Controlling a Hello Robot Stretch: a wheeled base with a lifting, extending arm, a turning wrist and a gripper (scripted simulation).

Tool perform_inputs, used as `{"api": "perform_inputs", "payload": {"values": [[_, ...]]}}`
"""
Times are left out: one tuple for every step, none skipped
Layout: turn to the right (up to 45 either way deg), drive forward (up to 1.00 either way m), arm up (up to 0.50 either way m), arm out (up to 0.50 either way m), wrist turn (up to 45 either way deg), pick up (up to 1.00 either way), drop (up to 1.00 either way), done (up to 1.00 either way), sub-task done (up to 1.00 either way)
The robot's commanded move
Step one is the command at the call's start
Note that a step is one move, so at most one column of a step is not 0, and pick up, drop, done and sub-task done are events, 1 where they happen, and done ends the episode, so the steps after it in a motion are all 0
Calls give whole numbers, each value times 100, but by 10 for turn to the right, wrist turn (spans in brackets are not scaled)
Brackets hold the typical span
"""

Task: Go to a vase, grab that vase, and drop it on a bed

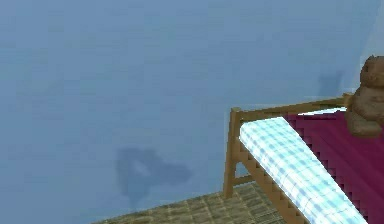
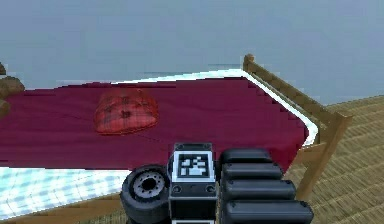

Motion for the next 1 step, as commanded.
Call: {"api": "perform_inputs", "payload": {"values": [[-360, 0, 0, 0, 0, 0, 0, 0, 0]]}}
